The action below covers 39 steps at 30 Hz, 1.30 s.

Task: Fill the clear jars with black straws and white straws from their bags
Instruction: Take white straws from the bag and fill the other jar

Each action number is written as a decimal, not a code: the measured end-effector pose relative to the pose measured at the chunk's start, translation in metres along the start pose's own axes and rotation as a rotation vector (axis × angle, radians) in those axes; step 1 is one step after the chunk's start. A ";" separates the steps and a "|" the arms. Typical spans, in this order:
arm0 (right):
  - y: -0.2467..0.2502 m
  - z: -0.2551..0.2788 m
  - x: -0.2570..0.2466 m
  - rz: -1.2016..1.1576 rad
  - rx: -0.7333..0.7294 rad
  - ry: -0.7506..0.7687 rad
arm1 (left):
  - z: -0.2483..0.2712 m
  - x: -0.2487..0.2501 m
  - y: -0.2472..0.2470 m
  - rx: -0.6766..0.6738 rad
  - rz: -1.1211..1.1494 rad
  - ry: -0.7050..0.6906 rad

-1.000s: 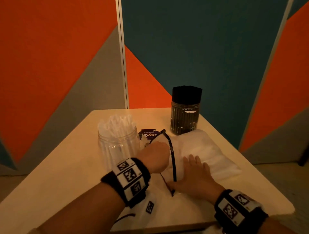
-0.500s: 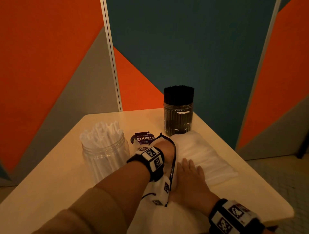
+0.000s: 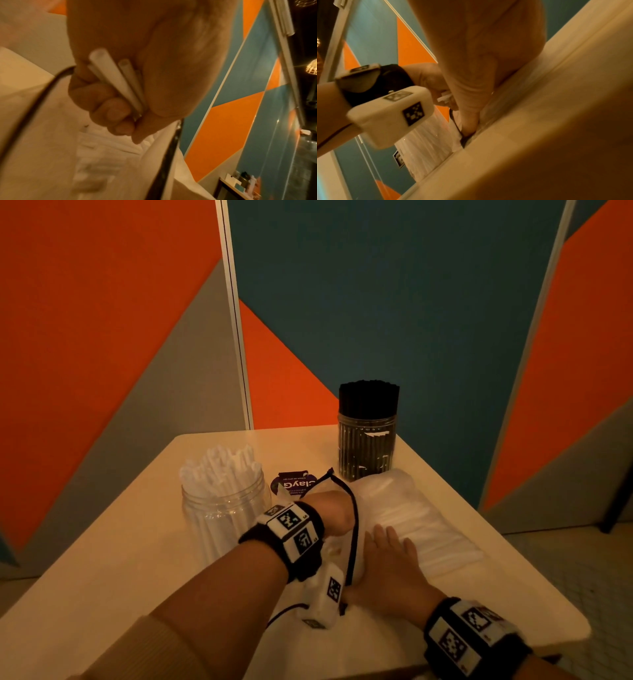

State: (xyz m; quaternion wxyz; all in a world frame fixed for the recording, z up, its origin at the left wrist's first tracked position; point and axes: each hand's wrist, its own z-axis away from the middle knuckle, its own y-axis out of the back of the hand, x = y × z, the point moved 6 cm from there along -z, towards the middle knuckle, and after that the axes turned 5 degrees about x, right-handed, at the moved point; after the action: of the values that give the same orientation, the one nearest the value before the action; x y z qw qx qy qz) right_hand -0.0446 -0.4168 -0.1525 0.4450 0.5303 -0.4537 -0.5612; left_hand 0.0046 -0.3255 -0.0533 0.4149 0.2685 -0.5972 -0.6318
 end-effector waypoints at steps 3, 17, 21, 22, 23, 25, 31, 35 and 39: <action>0.000 -0.001 0.000 0.000 0.009 -0.007 | 0.021 -0.011 -0.005 0.017 -0.029 0.055; 0.016 0.005 -0.007 -0.079 -0.013 -0.060 | 0.190 -0.071 0.021 0.197 0.213 0.101; 0.063 0.017 -0.027 -0.675 0.183 0.215 | 0.196 -0.076 0.017 0.222 0.375 0.103; 0.079 0.021 -0.029 -0.810 0.253 0.264 | 0.196 -0.076 0.015 0.225 0.435 0.100; 0.094 0.024 -0.031 -0.929 0.300 0.296 | 0.195 -0.075 0.013 0.229 0.497 0.090; 0.121 0.030 -0.036 -1.118 0.373 0.374 | 0.192 -0.071 0.012 0.249 0.586 0.054; 0.172 0.035 -0.065 -1.290 0.539 0.441 | 0.180 -0.054 0.011 0.223 0.751 -0.099; 0.190 0.041 -0.101 -1.130 0.702 0.568 | 0.172 -0.048 0.013 0.224 0.840 -0.130; 0.208 0.048 -0.136 -0.941 0.885 0.741 | 0.163 -0.042 0.018 0.277 1.029 -0.124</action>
State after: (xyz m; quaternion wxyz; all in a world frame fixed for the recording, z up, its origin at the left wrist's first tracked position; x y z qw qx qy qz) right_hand -0.0828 -0.3218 0.0784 0.0263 0.9526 -0.1828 -0.2416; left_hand -0.1066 -0.2025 -0.0187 0.5956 -0.0448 -0.7528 -0.2766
